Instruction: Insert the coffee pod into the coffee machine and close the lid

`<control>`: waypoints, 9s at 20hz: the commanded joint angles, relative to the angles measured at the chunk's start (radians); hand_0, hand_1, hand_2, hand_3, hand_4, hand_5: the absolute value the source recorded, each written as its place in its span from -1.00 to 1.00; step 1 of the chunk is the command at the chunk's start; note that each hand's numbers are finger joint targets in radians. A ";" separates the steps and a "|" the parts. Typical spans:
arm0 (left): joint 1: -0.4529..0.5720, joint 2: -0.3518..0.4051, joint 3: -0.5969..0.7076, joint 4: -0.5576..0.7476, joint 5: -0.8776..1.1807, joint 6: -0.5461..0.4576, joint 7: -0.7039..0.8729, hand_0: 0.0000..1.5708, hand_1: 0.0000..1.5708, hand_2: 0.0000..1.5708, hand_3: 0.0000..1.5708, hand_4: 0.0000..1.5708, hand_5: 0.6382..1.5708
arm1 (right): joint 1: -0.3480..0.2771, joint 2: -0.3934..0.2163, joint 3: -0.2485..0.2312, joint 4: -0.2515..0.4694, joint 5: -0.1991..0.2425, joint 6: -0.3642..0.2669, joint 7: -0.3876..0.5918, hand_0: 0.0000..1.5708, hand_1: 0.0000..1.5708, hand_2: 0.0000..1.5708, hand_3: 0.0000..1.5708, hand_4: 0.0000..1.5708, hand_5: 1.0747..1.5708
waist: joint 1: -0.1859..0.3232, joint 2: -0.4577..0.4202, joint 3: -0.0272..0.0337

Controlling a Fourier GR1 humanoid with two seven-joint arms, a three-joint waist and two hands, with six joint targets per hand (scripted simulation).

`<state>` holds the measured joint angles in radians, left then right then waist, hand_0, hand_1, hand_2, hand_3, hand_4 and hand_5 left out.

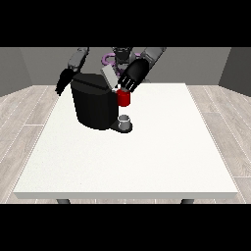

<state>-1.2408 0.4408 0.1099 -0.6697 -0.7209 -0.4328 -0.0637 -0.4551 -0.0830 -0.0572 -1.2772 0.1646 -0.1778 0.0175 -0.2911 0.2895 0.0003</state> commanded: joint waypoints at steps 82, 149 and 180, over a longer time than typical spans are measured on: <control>0.155 -0.056 -0.057 0.033 -0.162 0.195 -0.207 -1.00 -1.00 -1.00 -1.00 -1.00 1.00 | 0.108 -0.036 -0.080 0.118 -0.026 -0.007 -0.021 -1.00 -1.00 -1.00 -1.00 -1.00 1.00 | 0.155 -0.167 0.0003; 0.963 -0.371 0.013 -0.763 0.582 0.226 -0.009 -1.00 -1.00 -1.00 -1.00 -0.62 1.00 | -0.264 -0.079 -0.082 0.300 -0.177 0.194 -0.024 -1.00 -1.00 -1.00 -1.00 -0.74 1.00 | 0.466 -0.206 -0.0001; 0.853 -0.351 -0.021 -0.732 0.623 0.147 -0.036 -1.00 -1.00 -1.00 -1.00 -0.51 1.00 | -0.532 -0.147 0.022 0.121 -0.013 0.133 0.250 -1.00 -1.00 -1.00 -1.00 -0.87 1.00 | 0.682 -0.090 0.0000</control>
<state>-0.3543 0.0807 0.0835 -1.4060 -0.1146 -0.2662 -0.1056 -0.8850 -0.3019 -0.0943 -1.1094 0.1607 -0.0708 0.3939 0.3070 0.1804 0.0300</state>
